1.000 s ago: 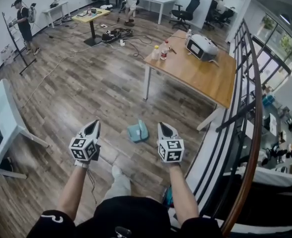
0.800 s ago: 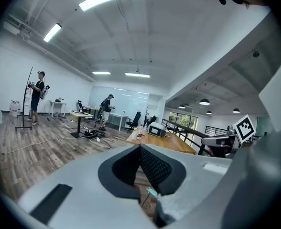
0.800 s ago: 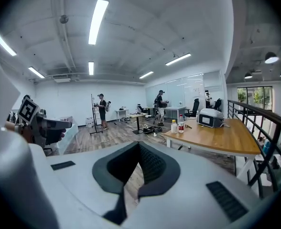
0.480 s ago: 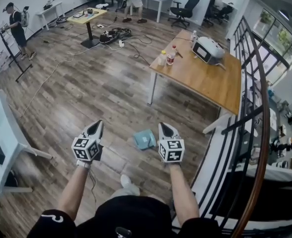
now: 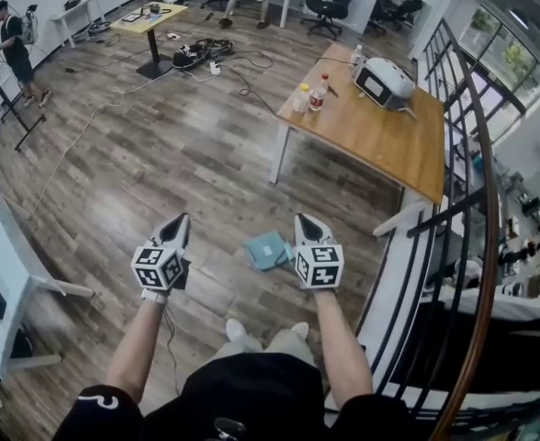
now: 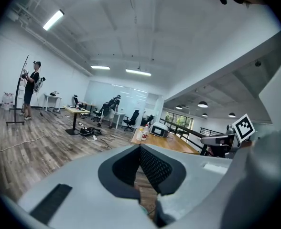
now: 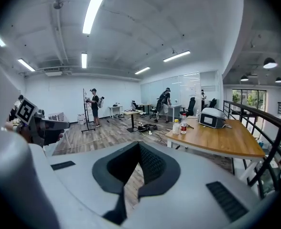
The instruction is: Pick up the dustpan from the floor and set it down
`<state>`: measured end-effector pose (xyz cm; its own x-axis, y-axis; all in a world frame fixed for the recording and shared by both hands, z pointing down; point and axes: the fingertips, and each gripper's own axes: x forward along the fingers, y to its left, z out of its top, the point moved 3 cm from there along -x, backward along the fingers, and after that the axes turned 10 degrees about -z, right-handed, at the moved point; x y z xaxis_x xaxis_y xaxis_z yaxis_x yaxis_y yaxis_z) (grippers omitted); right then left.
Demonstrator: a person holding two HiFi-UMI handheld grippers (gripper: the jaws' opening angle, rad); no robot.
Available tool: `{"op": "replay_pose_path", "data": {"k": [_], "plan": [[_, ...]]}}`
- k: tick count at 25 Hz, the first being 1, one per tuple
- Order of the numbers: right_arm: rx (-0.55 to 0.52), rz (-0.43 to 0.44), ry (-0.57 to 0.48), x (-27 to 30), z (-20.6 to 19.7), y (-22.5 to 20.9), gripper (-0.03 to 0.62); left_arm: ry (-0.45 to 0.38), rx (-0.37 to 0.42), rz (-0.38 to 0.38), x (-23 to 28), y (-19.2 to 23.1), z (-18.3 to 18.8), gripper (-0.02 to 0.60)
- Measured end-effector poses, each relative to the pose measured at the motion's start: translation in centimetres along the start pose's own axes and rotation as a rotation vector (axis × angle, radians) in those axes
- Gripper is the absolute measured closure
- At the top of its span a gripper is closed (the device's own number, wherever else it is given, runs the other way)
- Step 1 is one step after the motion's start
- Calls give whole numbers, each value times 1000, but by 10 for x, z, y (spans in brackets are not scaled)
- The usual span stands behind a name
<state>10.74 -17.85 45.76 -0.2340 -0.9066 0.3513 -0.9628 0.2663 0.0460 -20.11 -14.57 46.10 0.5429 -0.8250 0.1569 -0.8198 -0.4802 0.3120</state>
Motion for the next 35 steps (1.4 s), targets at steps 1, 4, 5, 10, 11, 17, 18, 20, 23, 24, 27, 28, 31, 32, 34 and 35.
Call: {"op": "replay_pose_path", "data": {"k": [1,4,5,10,11,17,18,20,23,24,27,28,31,32,34,35], "plan": [[-3,-4,-4,2,0,0,599,-1,-6,2,0,4,-2,584],[-10,-16,-3,8,-1,0,599,-6,-16,7,2,12,-6,584],[-9,-18,-2,10,-2,-1,599,-5,-16,8,3,13,-7,584],[-7,-19,9,24,-13,-11,599,-1,-13,10,19,11,-13,584],[-6,-17,14,26,-16,-13,599,2,-13,10,22,9,-13,584],[-2,-8,49,40,-46,-28,599,30,-2,5,48,-4,-27,584],[-5,-5,56,44,-51,-30,599,34,-2,8,54,-5,-30,584],[-11,4,69,53,-61,-34,597,43,-2,16,65,-5,-37,584],[-19,9,77,67,-76,-42,597,55,-3,25,82,-6,-48,584],[-18,11,86,70,-83,-44,597,58,-3,25,87,-7,-53,584],[-17,23,117,79,-107,-48,597,72,-4,14,100,-11,-69,584],[-18,28,126,82,-116,-48,597,75,-5,7,103,-11,-75,584],[-10,38,147,93,-142,-51,595,85,-11,-14,115,-14,-95,584],[-7,42,155,97,-152,-53,587,88,-15,-21,119,-15,-102,584],[-3,52,176,105,-172,-53,514,94,-22,-32,125,-15,-117,584],[-4,56,189,109,-182,-52,502,98,-25,-34,128,-14,-125,584]]}}
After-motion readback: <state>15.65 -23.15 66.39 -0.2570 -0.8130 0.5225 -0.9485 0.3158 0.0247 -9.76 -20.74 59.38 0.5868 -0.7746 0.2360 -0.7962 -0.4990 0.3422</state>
